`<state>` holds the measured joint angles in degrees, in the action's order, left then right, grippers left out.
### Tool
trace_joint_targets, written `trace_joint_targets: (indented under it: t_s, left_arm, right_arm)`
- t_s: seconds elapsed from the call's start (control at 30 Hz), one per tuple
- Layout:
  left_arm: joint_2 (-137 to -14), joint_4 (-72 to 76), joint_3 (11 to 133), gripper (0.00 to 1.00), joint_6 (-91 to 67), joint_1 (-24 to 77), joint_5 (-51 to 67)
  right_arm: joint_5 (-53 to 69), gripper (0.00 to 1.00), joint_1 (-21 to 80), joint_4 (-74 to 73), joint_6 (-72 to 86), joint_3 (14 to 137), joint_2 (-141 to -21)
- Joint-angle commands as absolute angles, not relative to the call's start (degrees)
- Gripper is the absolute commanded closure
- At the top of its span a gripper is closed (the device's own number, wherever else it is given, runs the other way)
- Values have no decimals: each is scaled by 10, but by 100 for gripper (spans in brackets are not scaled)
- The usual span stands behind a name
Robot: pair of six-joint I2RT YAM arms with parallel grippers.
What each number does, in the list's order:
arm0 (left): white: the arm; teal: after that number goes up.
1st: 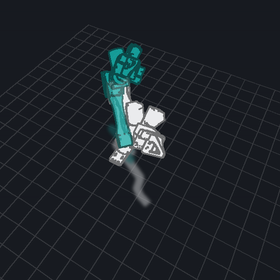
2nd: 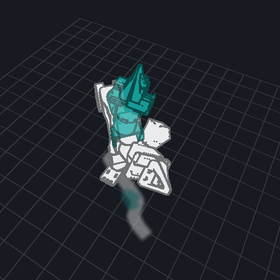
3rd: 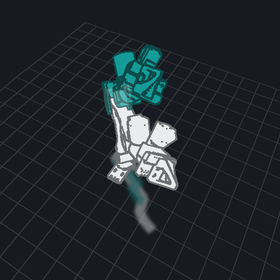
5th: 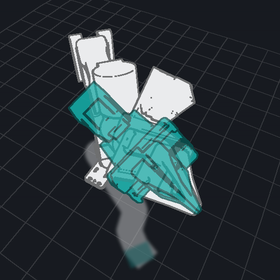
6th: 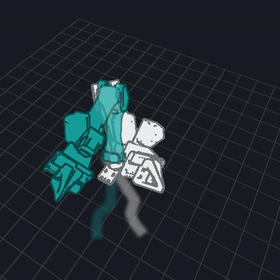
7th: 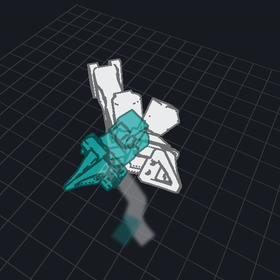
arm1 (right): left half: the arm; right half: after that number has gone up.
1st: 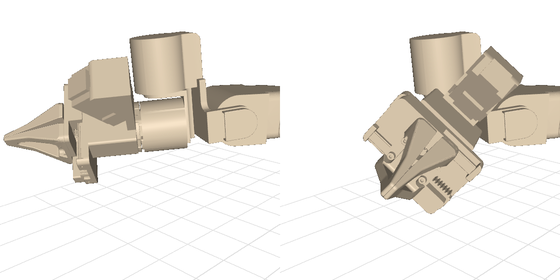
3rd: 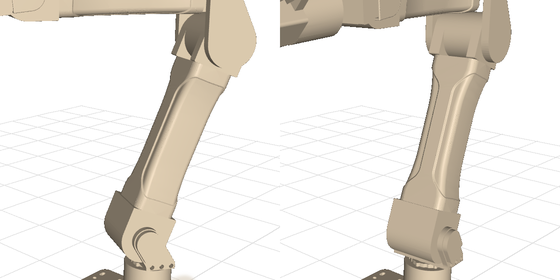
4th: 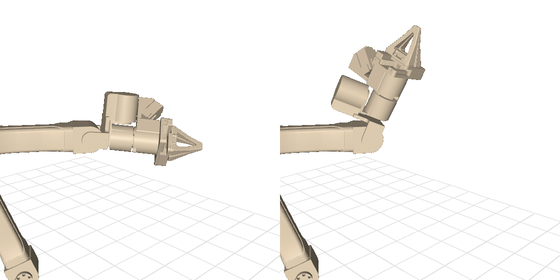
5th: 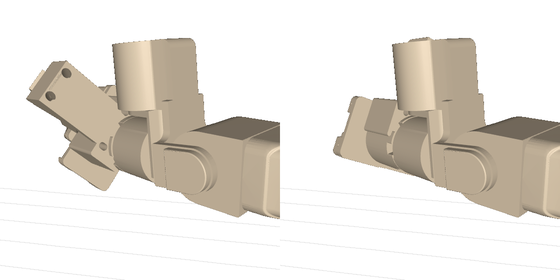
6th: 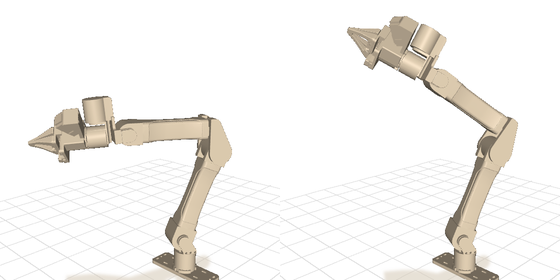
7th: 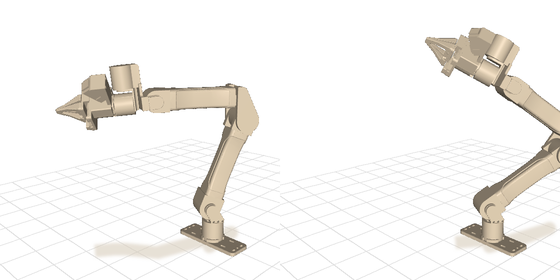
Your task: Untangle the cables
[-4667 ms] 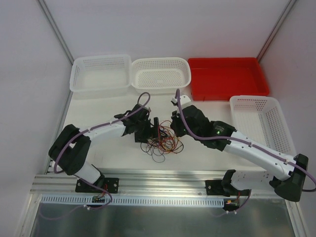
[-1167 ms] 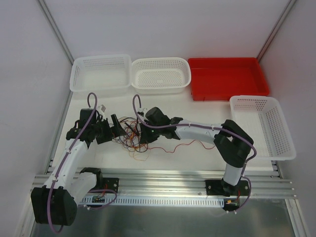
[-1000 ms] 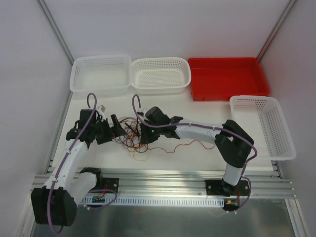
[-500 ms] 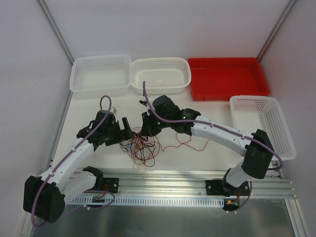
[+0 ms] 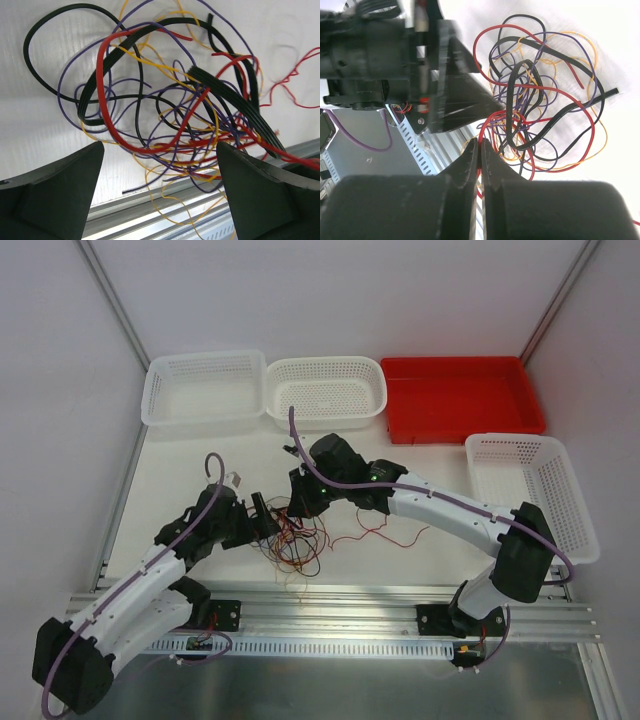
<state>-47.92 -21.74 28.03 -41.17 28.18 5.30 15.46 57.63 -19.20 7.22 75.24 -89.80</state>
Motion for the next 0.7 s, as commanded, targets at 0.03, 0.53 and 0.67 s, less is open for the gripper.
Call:
trace_joint_targets:
  t_s: [0.03, 0.53, 0.67]
  left_arm:
    - [-384, -204, 244, 3, -451, 287, 43]
    - [-460, -13, 195, 17, -494, 333, 6]
    - [-510, 29, 206, 21, -515, 358, -11]
  right_arm:
    - [154, 99, 579, -178, 65, 765, -872]
    - [163, 99, 589, -162, 85, 766, -867]
    - [165, 99, 596, -161, 89, 767, -860]
